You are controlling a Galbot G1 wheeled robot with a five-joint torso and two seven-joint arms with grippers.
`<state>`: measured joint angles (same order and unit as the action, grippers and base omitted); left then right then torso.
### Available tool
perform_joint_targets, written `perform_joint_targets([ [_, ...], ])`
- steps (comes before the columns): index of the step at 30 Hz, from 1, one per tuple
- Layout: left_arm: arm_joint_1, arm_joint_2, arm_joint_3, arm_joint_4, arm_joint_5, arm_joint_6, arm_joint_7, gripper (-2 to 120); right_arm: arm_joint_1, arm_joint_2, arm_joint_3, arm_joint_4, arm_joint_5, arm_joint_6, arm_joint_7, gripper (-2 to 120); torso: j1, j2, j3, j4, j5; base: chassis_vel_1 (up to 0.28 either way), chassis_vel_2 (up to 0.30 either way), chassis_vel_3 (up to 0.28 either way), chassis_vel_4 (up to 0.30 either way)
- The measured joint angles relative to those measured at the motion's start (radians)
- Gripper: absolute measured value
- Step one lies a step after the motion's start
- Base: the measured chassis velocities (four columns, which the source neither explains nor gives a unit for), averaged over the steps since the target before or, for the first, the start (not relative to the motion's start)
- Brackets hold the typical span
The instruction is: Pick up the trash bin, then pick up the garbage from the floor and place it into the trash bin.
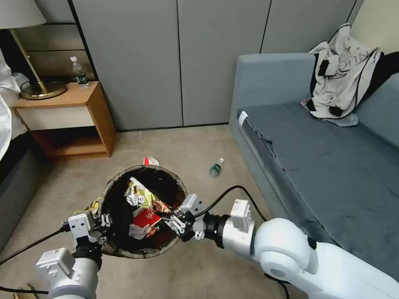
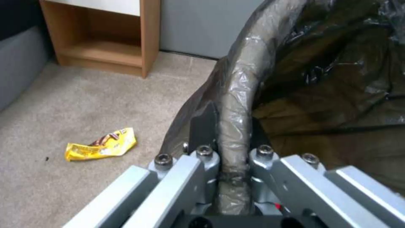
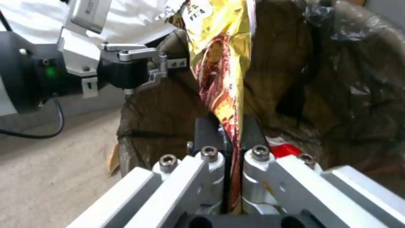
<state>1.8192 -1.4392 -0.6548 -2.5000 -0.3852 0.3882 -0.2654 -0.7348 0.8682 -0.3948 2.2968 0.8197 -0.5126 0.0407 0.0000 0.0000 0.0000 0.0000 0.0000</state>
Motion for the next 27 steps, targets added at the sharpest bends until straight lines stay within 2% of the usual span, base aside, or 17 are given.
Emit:
perform_joint_targets([
  [13,0.001,-0.009,0.003,0.000,0.003,0.000,0.000,3,0.049,0.094,-0.076,-0.083,-0.011,0.003,0.076,0,0.000,0.000,0.000,0.0000,0.0000,0.000,0.000,0.000,0.000],
  [25,0.000,-0.009,0.003,0.000,0.003,0.000,0.001,3,0.069,0.124,-0.100,-0.124,-0.029,-0.002,0.092,0,0.000,0.000,0.000,0.0000,0.0000,0.000,0.000,0.000,0.000],
  [27,-0.001,-0.009,0.003,0.000,0.002,0.000,0.001,3,0.066,0.124,-0.106,-0.122,-0.031,-0.004,0.103,8,0.000,0.000,0.000,0.0000,0.0000,0.000,0.000,0.000,0.000],
])
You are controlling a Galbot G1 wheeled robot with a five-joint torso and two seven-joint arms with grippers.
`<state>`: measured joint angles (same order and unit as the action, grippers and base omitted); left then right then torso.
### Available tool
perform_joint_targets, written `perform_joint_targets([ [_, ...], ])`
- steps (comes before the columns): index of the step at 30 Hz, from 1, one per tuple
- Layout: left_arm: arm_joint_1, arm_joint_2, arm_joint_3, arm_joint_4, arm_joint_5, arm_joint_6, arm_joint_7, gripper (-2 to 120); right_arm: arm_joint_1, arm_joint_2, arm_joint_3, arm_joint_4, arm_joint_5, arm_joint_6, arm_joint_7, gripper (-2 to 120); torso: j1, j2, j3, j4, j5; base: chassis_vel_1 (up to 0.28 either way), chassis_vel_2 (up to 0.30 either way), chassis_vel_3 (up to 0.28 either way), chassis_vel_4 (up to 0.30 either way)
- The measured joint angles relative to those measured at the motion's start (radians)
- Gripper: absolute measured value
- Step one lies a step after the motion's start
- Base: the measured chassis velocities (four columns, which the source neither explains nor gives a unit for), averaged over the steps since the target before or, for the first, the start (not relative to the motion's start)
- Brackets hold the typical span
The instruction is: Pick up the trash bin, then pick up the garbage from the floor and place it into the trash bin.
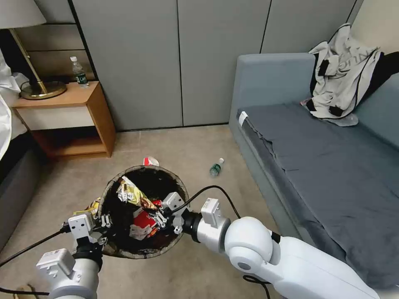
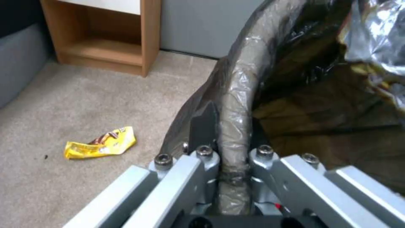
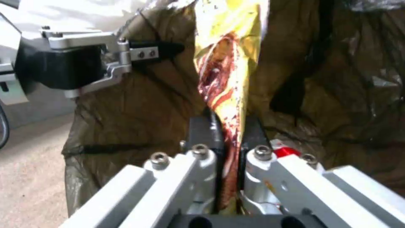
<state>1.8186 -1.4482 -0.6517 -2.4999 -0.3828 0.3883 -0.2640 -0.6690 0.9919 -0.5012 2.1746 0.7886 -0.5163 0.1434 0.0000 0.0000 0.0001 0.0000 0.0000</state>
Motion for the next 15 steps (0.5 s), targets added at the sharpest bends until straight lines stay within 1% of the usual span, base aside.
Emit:
perform_joint_targets([
  [1,-0.001,0.001,0.000,0.000,0.000,0.000,0.000,3,-0.001,0.000,-0.002,0.002,0.000,0.000,0.005,14,0.000,0.000,0.000,0.0000,0.0000,0.000,0.000,0.000,0.000],
  [2,-0.001,0.001,0.000,0.000,0.000,0.000,0.000,3,-0.001,0.000,-0.002,0.002,0.000,0.000,0.005,14,0.000,0.000,0.000,0.0000,0.0000,0.000,0.000,0.000,0.000],
  [4,-0.001,0.002,0.001,0.000,-0.001,0.000,0.000,3,0.000,0.004,-0.003,0.002,0.001,0.000,0.011,24,0.000,0.000,0.000,0.0000,0.0000,0.000,0.000,0.000,0.000],
  [5,-0.001,0.002,0.001,0.000,-0.001,0.000,0.000,3,0.002,0.006,-0.003,0.002,0.001,0.000,0.013,25,0.000,0.000,0.000,0.0000,0.0000,0.000,0.000,0.000,0.000],
  [6,-0.001,0.002,0.001,0.000,-0.001,0.000,0.000,3,0.005,0.010,-0.003,0.002,0.003,0.000,0.016,32,0.000,0.000,0.000,0.0000,0.0000,0.000,0.000,0.000,0.000],
  [7,-0.001,0.002,0.001,0.000,-0.001,0.000,0.000,3,0.005,0.010,-0.003,0.002,0.003,0.000,0.016,32,0.000,0.000,0.000,0.0000,0.0000,0.000,0.000,0.000,0.000],
  [8,-0.001,0.003,0.001,0.000,-0.001,0.000,0.000,3,0.009,0.013,-0.003,0.001,0.004,0.000,0.018,35,0.000,0.000,0.000,0.0000,0.0000,0.000,0.000,0.000,0.000],
  [11,0.000,0.003,0.001,0.000,-0.002,0.000,0.000,3,0.020,0.019,-0.008,-0.002,0.007,-0.001,0.021,48,0.000,0.000,0.000,0.0000,0.0000,0.000,0.000,0.000,0.000],
  [12,0.000,0.003,0.001,0.000,-0.002,0.000,0.000,3,0.020,0.019,-0.008,-0.002,0.007,-0.001,0.021,48,0.000,0.000,0.000,0.0000,0.0000,0.000,0.000,0.000,0.000],
  [13,0.000,0.004,0.001,0.000,-0.002,0.000,0.000,3,0.023,0.020,-0.010,-0.003,0.008,-0.002,0.021,55,0.000,0.000,0.000,0.0000,0.0000,0.000,0.000,0.000,0.000],
  [15,0.001,0.005,0.000,0.000,-0.002,0.000,0.000,3,0.027,0.022,-0.010,-0.003,0.010,-0.002,0.021,63,0.000,0.000,0.000,0.0000,0.0000,0.000,0.000,0.000,0.000],
])
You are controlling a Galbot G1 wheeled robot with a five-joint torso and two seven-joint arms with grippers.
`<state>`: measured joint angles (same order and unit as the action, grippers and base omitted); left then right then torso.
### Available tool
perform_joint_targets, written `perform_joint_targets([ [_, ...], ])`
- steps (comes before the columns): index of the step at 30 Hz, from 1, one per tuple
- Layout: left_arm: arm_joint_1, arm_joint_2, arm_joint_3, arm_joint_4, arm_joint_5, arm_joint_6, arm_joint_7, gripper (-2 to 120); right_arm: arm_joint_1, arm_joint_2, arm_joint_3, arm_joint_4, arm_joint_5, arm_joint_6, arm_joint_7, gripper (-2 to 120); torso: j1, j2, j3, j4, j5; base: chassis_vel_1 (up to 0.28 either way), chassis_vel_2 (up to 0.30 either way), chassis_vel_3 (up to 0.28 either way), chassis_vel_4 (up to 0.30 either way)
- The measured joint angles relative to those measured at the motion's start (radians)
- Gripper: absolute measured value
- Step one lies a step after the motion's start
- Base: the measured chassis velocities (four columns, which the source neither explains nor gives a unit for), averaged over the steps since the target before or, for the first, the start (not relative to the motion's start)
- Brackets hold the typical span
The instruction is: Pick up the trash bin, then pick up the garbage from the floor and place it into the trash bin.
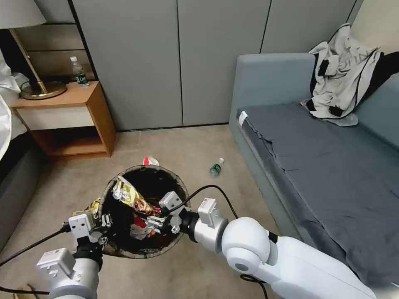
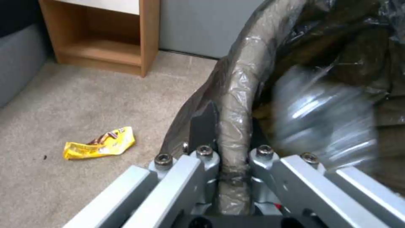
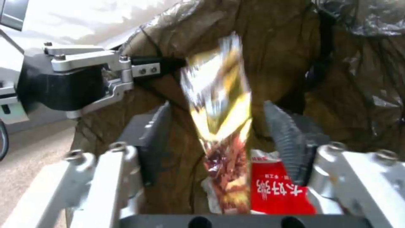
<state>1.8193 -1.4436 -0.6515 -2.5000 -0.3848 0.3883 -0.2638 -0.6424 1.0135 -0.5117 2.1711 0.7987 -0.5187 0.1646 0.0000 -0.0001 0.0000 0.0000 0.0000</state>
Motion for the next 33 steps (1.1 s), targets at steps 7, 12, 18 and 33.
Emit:
perform_joint_targets([
  [7,0.000,-0.002,0.001,0.000,0.000,0.000,0.000,3,0.004,0.000,0.002,0.008,0.014,-0.001,0.004,88,0.000,0.000,0.000,0.0000,0.0000,0.000,0.000,0.000,0.000],
  [12,0.000,-0.001,0.001,0.000,0.000,0.000,0.000,3,0.004,-0.003,0.010,0.014,0.021,-0.001,0.007,100,0.000,0.000,0.000,0.0000,0.0000,0.000,0.000,0.000,0.000],
  [18,0.001,-0.002,0.000,0.000,0.000,0.000,0.000,3,0.005,-0.002,0.019,0.024,0.031,-0.001,0.011,100,0.000,0.000,0.000,0.0000,0.0001,0.000,0.000,0.000,0.000],
  [33,-0.004,0.000,-0.002,0.000,-0.001,-0.001,0.000,3,0.010,-0.121,0.194,0.171,0.119,0.011,-0.022,100,0.000,0.000,0.000,-0.0001,0.0001,0.000,0.000,0.000,0.000],
])
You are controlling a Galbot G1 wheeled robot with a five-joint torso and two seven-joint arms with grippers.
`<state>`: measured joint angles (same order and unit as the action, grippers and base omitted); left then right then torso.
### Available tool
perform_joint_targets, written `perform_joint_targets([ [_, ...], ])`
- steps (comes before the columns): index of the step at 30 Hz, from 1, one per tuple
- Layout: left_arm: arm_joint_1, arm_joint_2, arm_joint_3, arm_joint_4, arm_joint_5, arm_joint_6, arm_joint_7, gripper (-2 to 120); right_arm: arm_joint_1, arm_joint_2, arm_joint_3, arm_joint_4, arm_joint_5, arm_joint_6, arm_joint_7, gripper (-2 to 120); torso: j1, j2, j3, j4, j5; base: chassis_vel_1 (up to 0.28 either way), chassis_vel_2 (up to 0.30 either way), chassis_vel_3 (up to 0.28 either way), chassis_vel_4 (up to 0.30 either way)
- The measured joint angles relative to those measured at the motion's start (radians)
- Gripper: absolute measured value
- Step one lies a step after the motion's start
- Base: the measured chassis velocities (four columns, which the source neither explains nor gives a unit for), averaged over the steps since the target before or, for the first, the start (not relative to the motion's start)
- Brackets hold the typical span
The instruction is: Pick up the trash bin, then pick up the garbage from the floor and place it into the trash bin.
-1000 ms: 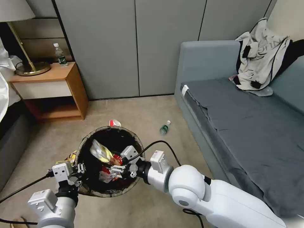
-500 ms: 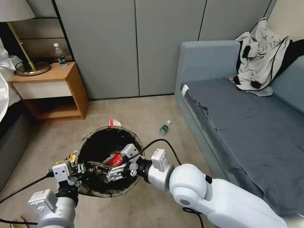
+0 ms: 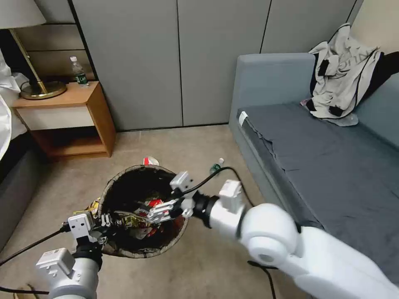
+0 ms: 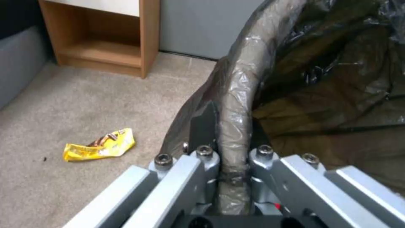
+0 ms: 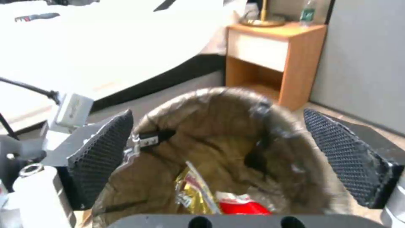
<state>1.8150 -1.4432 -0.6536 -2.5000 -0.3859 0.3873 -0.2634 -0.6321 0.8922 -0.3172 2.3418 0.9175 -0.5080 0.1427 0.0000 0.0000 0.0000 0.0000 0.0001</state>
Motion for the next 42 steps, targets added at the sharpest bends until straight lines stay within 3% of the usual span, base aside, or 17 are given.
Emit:
perform_joint_targets([
  [12,-0.002,0.002,-0.001,0.000,-0.002,0.000,-0.001,3,-0.150,-0.098,0.158,0.016,-0.092,0.108,0.050,100,0.000,0.000,0.000,0.0000,0.0000,0.000,0.000,0.000,0.000],
  [23,0.000,0.008,-0.010,0.000,-0.004,0.000,-0.002,3,-0.384,-0.080,0.345,0.006,-0.250,0.158,0.107,100,0.000,0.000,0.000,0.0000,0.0000,0.000,0.000,0.000,0.000],
  [28,0.001,0.009,-0.010,0.000,-0.005,-0.001,-0.002,3,-0.555,-0.022,0.488,0.015,-0.319,0.177,0.095,100,0.000,0.000,0.000,0.0001,0.0000,0.000,0.000,0.000,0.000],
  [42,0.013,0.013,-0.014,0.000,-0.006,-0.001,-0.003,3,-0.875,0.204,0.703,0.051,-0.522,0.242,0.021,100,0.000,0.000,0.000,0.0000,-0.0002,0.000,0.000,0.000,0.000],
])
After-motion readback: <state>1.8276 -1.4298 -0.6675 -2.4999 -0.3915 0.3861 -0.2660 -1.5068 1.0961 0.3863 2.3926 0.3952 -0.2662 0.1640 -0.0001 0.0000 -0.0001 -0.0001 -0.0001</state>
